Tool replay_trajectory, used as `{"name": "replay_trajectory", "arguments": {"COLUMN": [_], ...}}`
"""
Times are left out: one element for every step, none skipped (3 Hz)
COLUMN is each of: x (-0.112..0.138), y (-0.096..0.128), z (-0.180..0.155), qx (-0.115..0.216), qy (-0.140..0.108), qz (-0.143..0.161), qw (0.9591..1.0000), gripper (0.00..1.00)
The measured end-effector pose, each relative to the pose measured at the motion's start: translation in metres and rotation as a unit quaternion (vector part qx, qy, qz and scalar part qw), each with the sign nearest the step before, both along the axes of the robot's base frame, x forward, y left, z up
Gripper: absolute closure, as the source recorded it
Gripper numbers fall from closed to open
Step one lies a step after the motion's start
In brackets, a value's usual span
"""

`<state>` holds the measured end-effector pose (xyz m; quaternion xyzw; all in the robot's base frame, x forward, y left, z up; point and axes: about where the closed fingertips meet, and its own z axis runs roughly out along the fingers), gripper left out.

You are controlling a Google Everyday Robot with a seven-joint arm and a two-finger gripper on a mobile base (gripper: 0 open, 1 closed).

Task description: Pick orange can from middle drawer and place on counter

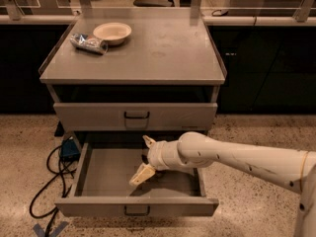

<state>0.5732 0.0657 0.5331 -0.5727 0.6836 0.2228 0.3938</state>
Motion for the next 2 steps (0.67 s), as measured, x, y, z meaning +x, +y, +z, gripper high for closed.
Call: {"name": "replay_trajectory", "arguments": {"x": [0.0179, 0.0178], "y": [-0.0248, -0.0248], "z": [-0.0509, -0.0509], "qx": [0.004, 0.004], "qy": [0.048, 0.048], "qz": [-0.037, -0.037], "qw": [0.9981, 0.9981], "gripper": [0.0, 0.0]}}
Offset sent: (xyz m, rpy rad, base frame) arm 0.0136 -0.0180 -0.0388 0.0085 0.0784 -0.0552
